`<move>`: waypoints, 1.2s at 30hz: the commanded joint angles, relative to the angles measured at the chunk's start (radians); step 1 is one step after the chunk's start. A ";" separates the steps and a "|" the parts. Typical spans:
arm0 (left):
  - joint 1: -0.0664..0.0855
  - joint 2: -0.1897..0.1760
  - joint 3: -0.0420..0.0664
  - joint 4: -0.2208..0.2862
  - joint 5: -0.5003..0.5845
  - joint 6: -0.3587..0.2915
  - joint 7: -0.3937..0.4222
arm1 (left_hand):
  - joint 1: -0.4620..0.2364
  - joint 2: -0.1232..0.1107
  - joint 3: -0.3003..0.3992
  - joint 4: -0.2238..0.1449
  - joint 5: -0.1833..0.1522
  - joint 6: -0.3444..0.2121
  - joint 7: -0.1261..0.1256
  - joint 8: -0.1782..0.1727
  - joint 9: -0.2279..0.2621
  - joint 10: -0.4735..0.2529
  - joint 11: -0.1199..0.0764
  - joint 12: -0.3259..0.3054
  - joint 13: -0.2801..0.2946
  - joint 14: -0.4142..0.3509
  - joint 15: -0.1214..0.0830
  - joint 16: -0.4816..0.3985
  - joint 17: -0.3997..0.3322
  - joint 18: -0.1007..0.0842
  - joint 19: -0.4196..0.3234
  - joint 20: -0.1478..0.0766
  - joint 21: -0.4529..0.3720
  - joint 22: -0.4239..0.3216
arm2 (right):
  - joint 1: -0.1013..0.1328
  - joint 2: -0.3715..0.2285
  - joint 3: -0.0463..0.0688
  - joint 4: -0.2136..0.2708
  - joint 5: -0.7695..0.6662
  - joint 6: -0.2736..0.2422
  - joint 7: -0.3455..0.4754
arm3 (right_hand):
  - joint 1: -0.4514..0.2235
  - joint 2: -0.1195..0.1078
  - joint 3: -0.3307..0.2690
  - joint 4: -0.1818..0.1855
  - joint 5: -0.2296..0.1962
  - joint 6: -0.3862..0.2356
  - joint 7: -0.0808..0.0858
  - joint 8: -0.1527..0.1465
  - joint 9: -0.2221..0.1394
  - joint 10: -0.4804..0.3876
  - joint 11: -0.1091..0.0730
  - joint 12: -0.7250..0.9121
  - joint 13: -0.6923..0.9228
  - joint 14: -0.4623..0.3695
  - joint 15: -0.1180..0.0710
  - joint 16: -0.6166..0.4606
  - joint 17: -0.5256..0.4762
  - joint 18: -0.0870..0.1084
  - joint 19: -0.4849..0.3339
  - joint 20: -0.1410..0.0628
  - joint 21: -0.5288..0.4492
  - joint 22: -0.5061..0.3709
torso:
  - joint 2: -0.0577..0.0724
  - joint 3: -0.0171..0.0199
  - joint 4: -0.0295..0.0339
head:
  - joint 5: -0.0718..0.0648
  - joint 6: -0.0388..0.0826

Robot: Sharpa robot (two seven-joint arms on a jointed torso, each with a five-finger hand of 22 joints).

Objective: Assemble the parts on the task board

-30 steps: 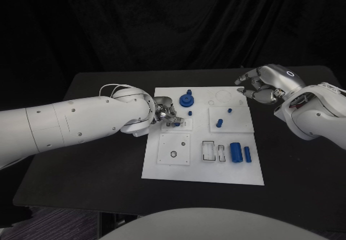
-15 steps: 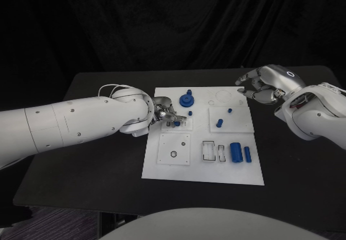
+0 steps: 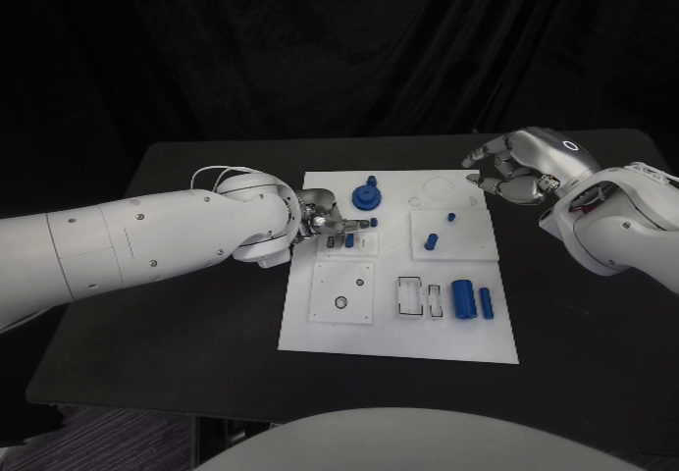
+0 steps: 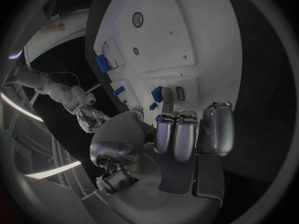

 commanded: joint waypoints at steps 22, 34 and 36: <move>-0.001 -0.023 0.001 0.017 0.001 -0.099 0.077 | 0.123 0.039 -0.061 -0.006 0.097 -0.029 -0.005 0.024 0.108 0.103 -0.012 0.003 0.263 0.102 -0.009 0.003 0.263 0.000 0.012 -0.005 -0.006 0.094 | -0.002 -0.004 0.001 0.001 -0.002 0.016 -0.023 | 0.006 0.003 0.009 -0.001 0.004 0.003 0.001 -0.005 -0.002 0.035 0.007 -0.008 0.188 0.081 0.005 -0.004 0.172 0.002 0.007 0.006 -0.007 0.186 | 0.000 0.0002 -0.0002 | 0.009 0.000; 0.092 -0.077 0.001 0.059 -0.026 -0.058 -0.008 | 0.310 0.008 -0.031 -0.028 0.143 -0.021 -0.015 0.007 0.129 0.103 -0.022 0.003 0.263 0.102 -0.018 0.003 0.263 -0.003 0.024 -0.013 -0.002 0.109 | -0.002 -0.012 0.001 0.005 -0.002 0.014 -0.032 | 0.003 0.005 0.011 -0.001 0.006 0.002 0.002 -0.007 -0.003 0.028 0.007 -0.013 0.182 0.081 0.005 -0.004 0.171 0.001 0.008 0.006 -0.007 0.187 | 0.000 0.0002 0.0000 | 0.014 0.000; 0.112 -0.081 0.001 0.054 -0.027 -0.021 -0.037 | 0.318 0.006 -0.029 -0.030 0.143 -0.020 -0.016 0.006 0.130 0.103 -0.022 0.003 0.263 0.102 -0.019 0.003 0.263 -0.003 0.025 -0.014 -0.002 0.110 | -0.002 -0.012 0.001 0.005 -0.002 0.015 -0.034 | 0.002 0.005 0.012 0.000 0.007 0.002 0.002 -0.008 -0.003 0.026 0.007 -0.015 0.179 0.081 0.005 -0.004 0.171 0.002 0.008 0.006 -0.007 0.186 | 0.000 0.0005 -0.0003 | 0.016 0.000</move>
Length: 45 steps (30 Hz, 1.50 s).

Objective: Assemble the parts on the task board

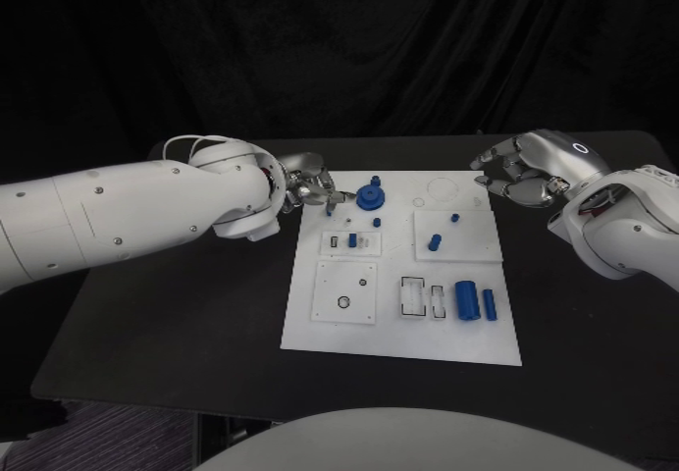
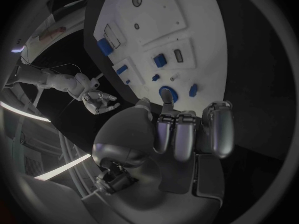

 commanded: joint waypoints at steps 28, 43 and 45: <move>0.019 0.112 0.000 -0.249 -0.015 0.166 -0.044 | -0.002 -0.010 -0.010 0.026 -0.092 -0.017 0.008 -0.056 -0.008 0.108 0.004 0.003 0.262 0.106 0.000 0.003 0.263 -0.001 -0.003 0.004 -0.011 0.106 | -0.004 0.014 0.001 -0.008 -0.002 0.013 -0.016 | 0.000 0.006 0.008 0.000 0.010 0.001 0.002 -0.005 -0.003 0.021 0.007 -0.012 0.174 0.080 0.005 -0.006 0.170 0.002 0.007 0.006 -0.004 0.186 | 0.002 -0.0035 -0.0018 | 0.007 0.000; -0.018 0.149 0.000 -0.289 -0.015 0.183 -0.011 | -0.007 -0.007 -0.013 0.025 -0.097 -0.016 0.010 -0.065 -0.014 0.108 0.006 0.003 0.262 0.106 0.002 0.003 0.263 0.001 -0.008 0.006 -0.017 0.102 | -0.005 0.013 0.001 -0.007 -0.002 0.016 -0.017 | 0.000 0.007 0.009 0.000 0.011 0.001 0.001 -0.005 -0.003 0.018 0.007 -0.016 0.170 0.080 0.005 -0.008 0.167 0.002 0.007 0.006 -0.005 0.186 | 0.002 -0.0026 -0.0021 | 0.004 0.000; -0.021 0.151 0.000 -0.291 -0.015 0.185 -0.010 | -0.007 -0.006 -0.013 0.025 -0.096 -0.015 0.010 -0.066 -0.014 0.108 0.006 0.003 0.262 0.106 0.002 0.003 0.263 0.001 -0.008 0.006 -0.017 0.102 | -0.005 0.013 0.001 -0.007 -0.002 0.016 -0.017 | 0.000 0.007 0.009 0.000 0.011 0.001 0.001 -0.005 -0.003 0.018 0.007 -0.016 0.170 0.080 0.005 -0.008 0.167 0.002 0.007 0.006 -0.005 0.186 | 0.002 -0.0026 -0.0023 | 0.005 0.000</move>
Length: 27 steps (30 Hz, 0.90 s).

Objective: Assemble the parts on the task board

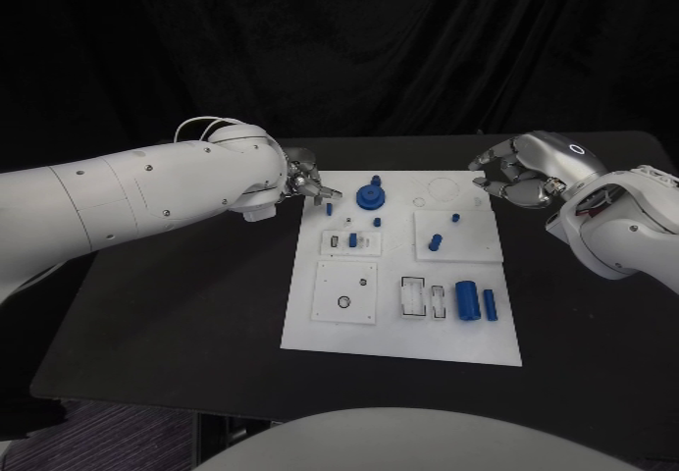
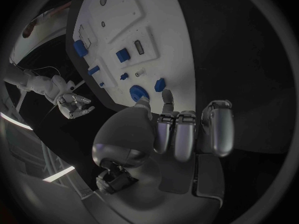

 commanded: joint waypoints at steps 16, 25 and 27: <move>-0.013 0.010 0.001 -0.009 0.000 0.034 0.028 | -0.002 0.005 -0.002 -0.006 0.014 0.001 0.002 -0.018 -0.011 0.104 0.011 0.003 0.262 0.106 0.004 0.003 0.263 0.002 -0.006 0.005 -0.008 0.102 | -0.003 0.000 0.001 0.001 -0.002 0.007 -0.011 | -0.001 0.007 0.004 0.000 0.007 0.001 0.002 -0.005 -0.001 0.016 0.007 -0.008 0.166 0.079 0.005 -0.005 0.165 0.002 0.007 0.006 -0.006 0.185 | 0.000 0.0002 0.0005 | -0.001 0.000; -0.017 0.017 0.001 -0.015 0.000 0.049 0.028 | 0.020 0.005 0.007 -0.013 0.044 0.007 0.002 -0.034 -0.021 0.104 0.012 0.003 0.262 0.106 0.005 0.003 0.263 0.003 -0.009 0.007 -0.012 0.102 | -0.003 0.000 0.001 0.001 -0.002 0.008 -0.010 | -0.001 0.006 0.004 0.000 0.007 0.001 0.002 -0.006 -0.002 0.013 0.007 -0.011 0.164 0.079 0.005 -0.007 0.164 0.003 0.006 0.006 -0.008 0.184 | 0.000 0.0003 0.0002 | -0.003 0.000; -0.018 0.018 0.001 -0.016 0.000 0.053 0.028 | 0.024 0.005 0.010 -0.014 0.052 0.008 0.002 -0.039 -0.024 0.104 0.012 0.003 0.262 0.106 0.005 0.003 0.263 0.003 -0.009 0.007 -0.013 0.103 | -0.003 0.000 0.001 0.001 -0.002 0.009 -0.011 | -0.001 0.006 0.004 0.000 0.007 0.001 0.002 -0.006 -0.002 0.013 0.007 -0.011 0.164 0.079 0.005 -0.007 0.164 0.003 0.006 0.006 -0.008 0.184 | 0.000 0.0003 0.0002 | -0.003 0.000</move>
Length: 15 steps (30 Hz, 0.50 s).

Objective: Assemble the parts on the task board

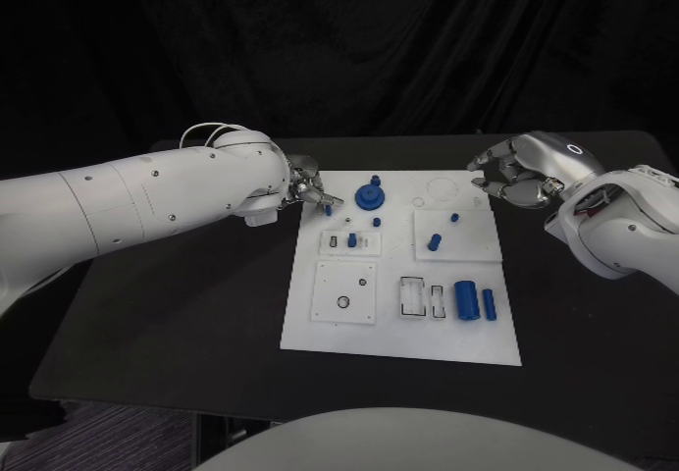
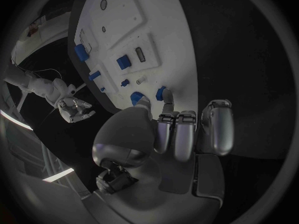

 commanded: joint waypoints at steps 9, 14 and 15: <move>-0.008 0.006 0.001 -0.005 0.001 0.026 0.019 | 0.038 0.000 0.021 -0.009 0.070 0.013 0.002 -0.031 -0.018 0.104 0.005 0.003 0.262 0.106 0.006 0.003 0.263 0.003 -0.007 0.004 -0.011 0.105 | -0.002 -0.002 0.001 0.003 -0.002 0.006 -0.012 | -0.002 0.006 0.005 0.000 0.004 0.002 0.001 -0.006 -0.002 0.011 0.007 -0.007 0.161 0.078 0.005 -0.009 0.162 0.003 0.005 0.006 -0.005 0.184 | 0.000 0.0000 -0.0001 | -0.002 0.000; -0.009 0.007 0.001 -0.006 0.001 0.026 0.023 | 0.055 0.002 0.037 -0.014 0.082 0.013 0.001 -0.040 -0.023 0.104 0.004 0.003 0.262 0.106 0.005 0.003 0.263 0.003 -0.007 0.004 -0.012 0.106 | -0.002 -0.003 0.001 0.004 -0.002 0.007 -0.012 | -0.002 0.006 0.005 0.000 0.004 0.002 0.001 -0.006 -0.002 0.011 0.007 -0.007 0.161 0.078 0.005 -0.009 0.162 0.003 0.005 0.006 -0.005 0.184 | 0.000 -0.0001 0.0001 | -0.001 0.000; -0.009 0.007 0.001 -0.006 0.001 0.026 0.023 | 0.057 0.002 0.039 -0.015 0.083 0.013 0.001 -0.041 -0.024 0.104 0.004 0.003 0.262 0.106 0.005 0.003 0.263 0.003 -0.007 0.004 -0.013 0.106 | -0.002 -0.003 0.001 0.004 -0.002 0.007 -0.012 | -0.002 0.006 0.005 0.000 0.004 0.002 0.001 -0.006 -0.002 0.011 0.007 -0.007 0.161 0.078 0.005 -0.009 0.162 0.003 0.005 0.006 -0.005 0.184 | 0.000 -0.0002 -0.0001 | -0.001 0.000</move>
